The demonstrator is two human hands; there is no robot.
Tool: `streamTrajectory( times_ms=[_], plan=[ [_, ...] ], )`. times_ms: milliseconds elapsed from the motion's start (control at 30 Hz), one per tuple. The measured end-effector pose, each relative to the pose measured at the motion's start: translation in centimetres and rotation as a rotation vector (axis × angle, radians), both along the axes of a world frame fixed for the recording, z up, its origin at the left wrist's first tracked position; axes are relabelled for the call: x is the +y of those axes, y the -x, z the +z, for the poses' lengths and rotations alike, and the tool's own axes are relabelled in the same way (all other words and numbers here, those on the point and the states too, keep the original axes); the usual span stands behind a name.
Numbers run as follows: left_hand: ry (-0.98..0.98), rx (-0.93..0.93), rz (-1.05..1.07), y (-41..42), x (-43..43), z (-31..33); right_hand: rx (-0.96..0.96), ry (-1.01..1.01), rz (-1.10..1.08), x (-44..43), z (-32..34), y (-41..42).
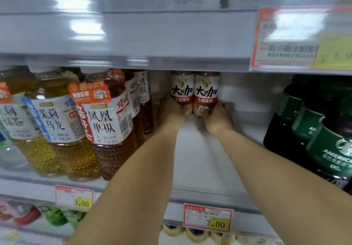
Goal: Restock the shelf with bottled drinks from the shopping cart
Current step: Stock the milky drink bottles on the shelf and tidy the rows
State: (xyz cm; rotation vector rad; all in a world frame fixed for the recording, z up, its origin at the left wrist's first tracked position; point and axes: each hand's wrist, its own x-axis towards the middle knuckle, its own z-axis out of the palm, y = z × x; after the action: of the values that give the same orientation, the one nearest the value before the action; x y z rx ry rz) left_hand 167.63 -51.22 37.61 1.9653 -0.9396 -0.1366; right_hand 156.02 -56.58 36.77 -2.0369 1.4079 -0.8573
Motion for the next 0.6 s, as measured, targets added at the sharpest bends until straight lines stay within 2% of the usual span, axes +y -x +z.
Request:
streamTrajectory(
  times_ms=[233, 400, 500, 600],
  plan=[
    [-0.036, 0.006, -0.013, 0.1, 0.0, -0.1, 0.003, 0.003, 0.008, -0.2, 0.0, 0.2],
    [-0.141, -0.056, -0.083, 3.2, 3.5, 2.0, -0.155, -0.138, 0.154, 1.9, 1.7, 1.2],
    [0.033, -0.106, -0.29, 5.9, 9.8, 2.8, -0.117, -0.074, 0.243, 5.8, 2.8, 2.6],
    [0.208, -0.312, -0.264, 8.4, 18.4, 1.9, -0.154, 0.116, 0.425, 12.2, 3.2, 4.8]
  ],
)
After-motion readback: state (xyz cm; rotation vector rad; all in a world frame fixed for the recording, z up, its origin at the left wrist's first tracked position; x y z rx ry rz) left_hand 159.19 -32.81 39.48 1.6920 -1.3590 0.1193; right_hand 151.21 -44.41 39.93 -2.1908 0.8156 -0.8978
